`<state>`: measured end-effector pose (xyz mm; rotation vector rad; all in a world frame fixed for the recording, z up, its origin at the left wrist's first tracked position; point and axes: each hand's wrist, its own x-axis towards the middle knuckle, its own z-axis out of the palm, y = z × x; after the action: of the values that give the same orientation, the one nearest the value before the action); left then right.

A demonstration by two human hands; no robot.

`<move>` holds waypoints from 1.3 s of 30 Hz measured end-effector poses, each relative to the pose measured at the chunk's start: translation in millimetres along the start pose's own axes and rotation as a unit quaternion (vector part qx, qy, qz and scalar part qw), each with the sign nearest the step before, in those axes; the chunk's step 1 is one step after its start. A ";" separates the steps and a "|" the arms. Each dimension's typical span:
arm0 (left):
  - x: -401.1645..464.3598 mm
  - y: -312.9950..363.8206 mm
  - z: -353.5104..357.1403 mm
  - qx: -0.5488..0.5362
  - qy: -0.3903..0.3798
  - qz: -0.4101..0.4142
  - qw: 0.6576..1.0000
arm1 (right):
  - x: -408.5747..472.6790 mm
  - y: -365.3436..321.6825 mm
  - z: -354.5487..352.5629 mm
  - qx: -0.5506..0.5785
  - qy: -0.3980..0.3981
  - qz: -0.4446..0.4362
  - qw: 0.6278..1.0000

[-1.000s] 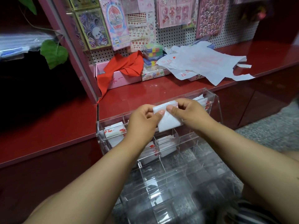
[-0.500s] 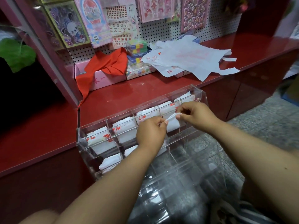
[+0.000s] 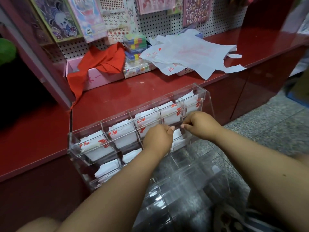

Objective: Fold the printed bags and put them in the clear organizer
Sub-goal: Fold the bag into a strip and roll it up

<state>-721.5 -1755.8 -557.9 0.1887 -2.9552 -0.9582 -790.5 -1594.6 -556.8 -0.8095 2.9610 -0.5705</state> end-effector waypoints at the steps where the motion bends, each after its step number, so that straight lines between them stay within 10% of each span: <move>1: -1.8 3.6 -5.3 -0.001 0.025 0.031 0.999 | 0.0 -2.9 -5.5 0.003 0.026 -0.001 1.000; 7: 14.8 18.2 -55.5 0.089 0.258 0.126 0.954 | 16.2 -17.3 -52.4 0.112 0.250 0.033 0.961; 13: 50.6 -5.6 -64.7 0.215 0.058 -0.002 0.975 | 80.3 21.1 -74.4 -0.031 0.216 0.121 0.969; 17: 54.4 -3.6 -63.7 0.219 0.058 -0.006 0.974 | 112.9 34.6 -71.2 -0.168 0.081 0.198 0.962; 22: 52.1 -3.0 -66.1 0.195 0.086 0.000 0.977 | 126.2 17.5 -79.3 -0.187 0.213 0.116 0.952; 27: 41.1 -4.8 -72.3 -0.043 0.192 0.068 0.978 | 89.0 -45.3 -71.2 -0.108 0.205 -0.118 0.966; 32: 27.2 5.7 -98.3 -0.428 0.182 -0.037 0.884 | 33.9 -105.6 -42.6 -0.051 0.131 -0.231 0.963; 39: -13.7 -22.4 -132.6 -0.418 0.140 -0.129 0.888 | -20.9 -148.5 -51.9 0.110 0.062 -0.268 0.955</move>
<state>-697.0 -1849.4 -463.5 0.6196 -2.0455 -1.9282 -705.8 -1685.1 -457.8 -1.6085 2.6880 -0.9769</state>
